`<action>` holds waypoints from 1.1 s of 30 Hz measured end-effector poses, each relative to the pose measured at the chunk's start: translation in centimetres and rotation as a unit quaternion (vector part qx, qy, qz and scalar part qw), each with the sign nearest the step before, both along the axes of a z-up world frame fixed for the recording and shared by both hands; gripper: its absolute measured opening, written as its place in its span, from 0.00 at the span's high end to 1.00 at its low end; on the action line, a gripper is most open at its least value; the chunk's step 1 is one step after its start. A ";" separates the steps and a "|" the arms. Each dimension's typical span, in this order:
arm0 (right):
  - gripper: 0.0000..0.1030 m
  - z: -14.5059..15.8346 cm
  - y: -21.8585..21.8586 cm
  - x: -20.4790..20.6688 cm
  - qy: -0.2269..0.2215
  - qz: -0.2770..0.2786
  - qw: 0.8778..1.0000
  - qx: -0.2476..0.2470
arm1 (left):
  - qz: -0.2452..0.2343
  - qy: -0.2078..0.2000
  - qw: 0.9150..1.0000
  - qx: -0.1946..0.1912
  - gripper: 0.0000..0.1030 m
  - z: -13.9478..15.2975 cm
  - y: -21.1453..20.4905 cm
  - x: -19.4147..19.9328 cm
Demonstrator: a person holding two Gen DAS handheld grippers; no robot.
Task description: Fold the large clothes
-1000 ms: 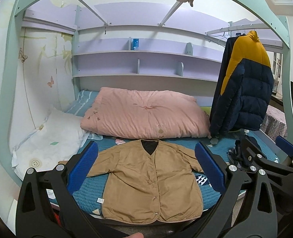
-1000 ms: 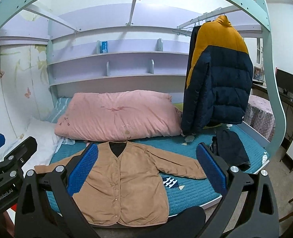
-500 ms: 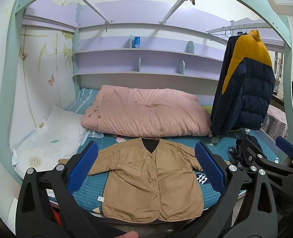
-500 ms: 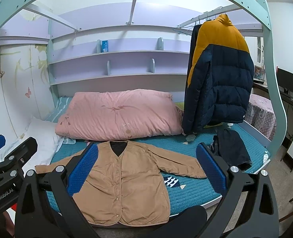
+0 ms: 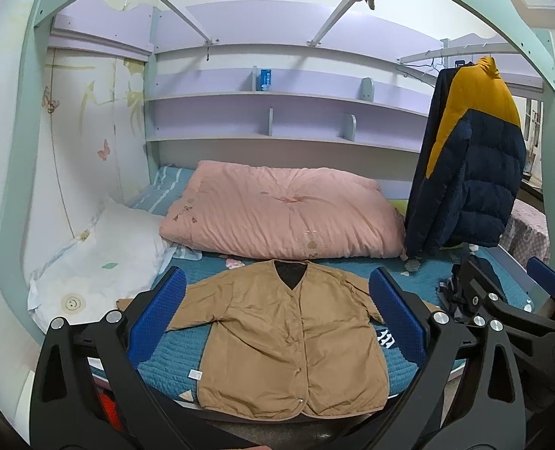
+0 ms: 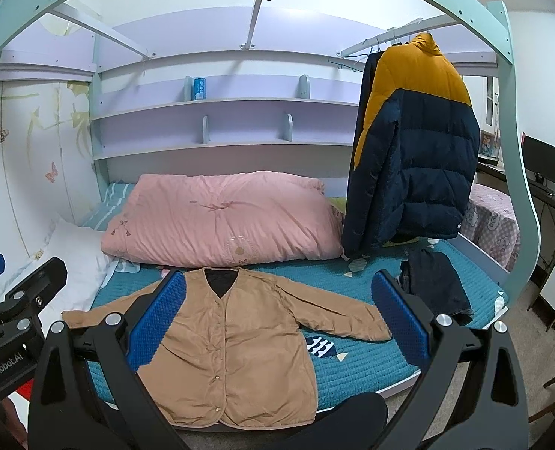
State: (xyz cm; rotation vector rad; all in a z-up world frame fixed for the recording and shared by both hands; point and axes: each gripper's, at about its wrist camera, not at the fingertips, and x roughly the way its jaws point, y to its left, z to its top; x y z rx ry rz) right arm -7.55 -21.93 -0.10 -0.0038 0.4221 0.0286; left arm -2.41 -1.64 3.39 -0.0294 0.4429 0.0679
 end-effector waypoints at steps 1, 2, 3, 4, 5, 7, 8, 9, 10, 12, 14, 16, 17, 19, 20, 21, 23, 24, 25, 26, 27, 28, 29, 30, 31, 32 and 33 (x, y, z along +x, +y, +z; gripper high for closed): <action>0.07 0.0 0.0 0.0 0.001 0.000 1.000 -0.001 | 0.003 -0.001 1.000 0.004 0.05 0.0 -0.2 -0.1; 0.07 0.0 0.0 -0.1 0.000 0.000 1.000 0.000 | 0.005 -0.002 1.000 0.005 0.05 0.1 -0.3 -0.1; 0.07 0.0 0.0 -0.1 0.000 -0.001 1.000 0.000 | 0.007 -0.003 1.000 0.005 0.05 0.1 -0.5 -0.3; 0.07 0.0 0.0 0.0 -0.001 0.000 1.000 0.000 | 0.007 -0.003 1.000 0.003 0.05 0.1 -0.5 -0.4; 0.07 0.0 0.0 0.0 -0.002 0.001 1.000 0.001 | 0.006 -0.003 1.000 0.001 0.05 0.1 -0.6 -0.4; 0.07 0.0 0.0 -0.1 -0.003 0.000 1.000 -0.001 | 0.007 -0.004 1.000 -0.001 0.05 0.2 -0.7 -0.5; 0.07 0.1 0.1 -0.2 -0.005 -0.001 1.000 -0.002 | 0.007 -0.004 1.000 -0.001 0.05 0.2 -0.7 -0.6; 0.07 0.1 0.1 -0.2 -0.006 -0.001 1.000 -0.003 | 0.007 -0.005 1.000 -0.001 0.05 0.2 -0.8 -0.6; 0.07 0.1 0.1 -0.2 -0.007 -0.001 1.000 -0.003 | 0.008 -0.004 1.000 -0.001 0.05 0.2 -0.7 -0.6; 0.07 0.0 0.2 -0.2 -0.006 0.000 1.000 -0.002 | 0.007 -0.003 1.000 -0.002 0.05 0.2 -0.7 -0.6; 0.07 0.0 0.2 -0.2 -0.007 0.000 1.000 -0.002 | 0.008 -0.004 1.000 -0.004 0.05 0.2 -0.7 -0.6; 0.07 0.0 0.3 -0.4 -0.009 -0.001 1.000 -0.004 | 0.008 -0.004 1.000 -0.003 0.05 0.2 -0.7 -0.6; 0.07 0.0 0.4 -0.5 -0.010 -0.001 1.000 -0.005 | 0.009 -0.004 1.000 -0.002 0.05 0.2 -0.7 -0.6; 0.07 0.0 0.4 -0.5 -0.010 -0.001 1.000 -0.006 | 0.008 -0.004 1.000 -0.003 0.05 0.2 -0.7 -0.6; 0.07 0.0 0.4 -0.6 -0.010 -0.001 1.000 -0.006 | 0.008 -0.003 1.000 -0.003 0.05 0.2 -0.7 -0.6; 0.07 0.0 0.5 -0.6 -0.010 -0.001 1.000 -0.005 | 0.009 -0.004 1.000 -0.002 0.05 0.2 -0.7 -0.6; 0.07 0.0 0.5 -0.6 -0.010 -0.001 1.000 -0.006 | 0.010 -0.004 1.000 -0.001 0.05 0.2 -0.8 -0.7; 0.07 0.0 0.4 -0.6 -0.010 -0.002 1.000 -0.006 | 0.011 -0.003 1.000 -0.001 0.05 0.2 -0.8 -0.7; 0.07 0.0 0.5 -0.6 -0.011 -0.002 1.000 -0.007 | 0.011 -0.003 1.000 -0.002 0.05 0.2 -0.8 -0.7; 0.07 0.0 0.5 -0.7 -0.011 -0.002 1.000 -0.007 | 0.010 -0.002 1.000 -0.002 0.05 0.2 -0.9 -0.7; 0.07 0.0 0.5 -0.7 -0.011 -0.003 1.000 -0.008 | 0.011 -0.003 1.000 -0.002 0.05 0.2 -0.9 -0.7; 0.07 0.0 0.5 -0.7 -0.011 -0.004 1.000 -0.009 | 0.011 -0.002 1.000 0.000 0.05 0.2 -0.9 -0.7; 0.07 0.1 0.5 -0.7 -0.011 -0.005 1.000 -0.010 | 0.012 -0.001 1.000 0.001 0.05 0.2 -0.9 -0.8; 0.07 0.1 0.5 -0.8 -0.011 -0.006 1.000 -0.010 | 0.012 -0.002 1.000 0.001 0.05 0.2 -1.0 -0.8; 0.07 0.1 0.5 -0.9 -0.012 -0.007 1.000 -0.011 | 0.012 -0.001 1.000 0.001 0.05 0.2 -1.1 -0.8; 0.07 0.1 0.4 -0.8 -0.011 -0.007 1.000 -0.012 | 0.012 -0.001 1.000 0.001 0.05 0.2 -1.1 -0.9; 0.07 0.1 0.3 -0.8 -0.011 -0.007 1.000 -0.012 | 0.012 0.000 1.000 0.001 0.05 0.2 -1.1 -0.8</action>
